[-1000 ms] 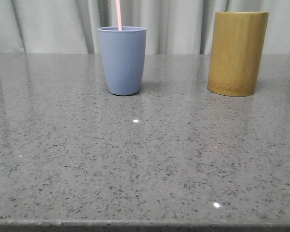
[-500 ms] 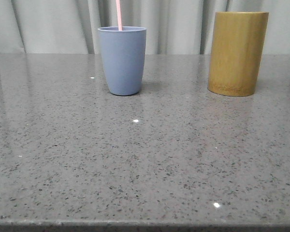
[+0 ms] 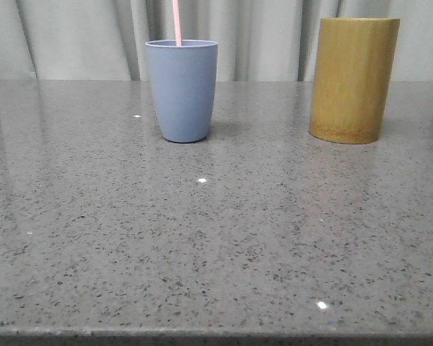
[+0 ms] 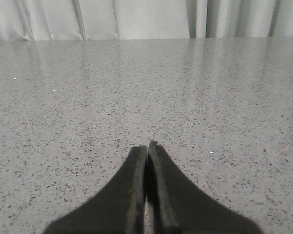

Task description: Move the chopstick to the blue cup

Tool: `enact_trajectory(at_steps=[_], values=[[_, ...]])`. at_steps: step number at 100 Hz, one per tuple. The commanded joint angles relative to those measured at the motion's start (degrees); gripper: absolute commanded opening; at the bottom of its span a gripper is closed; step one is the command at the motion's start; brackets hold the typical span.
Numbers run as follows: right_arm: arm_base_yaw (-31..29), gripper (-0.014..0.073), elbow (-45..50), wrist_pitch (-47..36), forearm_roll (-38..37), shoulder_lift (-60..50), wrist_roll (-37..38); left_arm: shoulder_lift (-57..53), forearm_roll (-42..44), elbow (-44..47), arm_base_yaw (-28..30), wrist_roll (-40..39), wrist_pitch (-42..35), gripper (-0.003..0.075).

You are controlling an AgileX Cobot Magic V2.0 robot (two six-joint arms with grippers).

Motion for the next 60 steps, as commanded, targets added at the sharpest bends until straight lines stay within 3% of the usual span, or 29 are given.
enact_trajectory(at_steps=[1, 25, 60], values=[[-1.71, -0.0097, 1.36, -8.87, -1.39, 0.45, -0.35, -1.99, -0.49, 0.44, 0.14, -0.23, -4.51, -0.0019], [-5.18, -0.0097, 12.83, -25.53, -1.32, -2.23, -0.35, -1.99, -0.49, 0.44, 0.14, -0.23, -4.51, -0.0019], [-7.02, -0.0097, 26.62, -28.27, -1.32, -15.74, -0.35, -1.99, -0.49, 0.44, 0.14, -0.23, -4.51, -0.0019]])
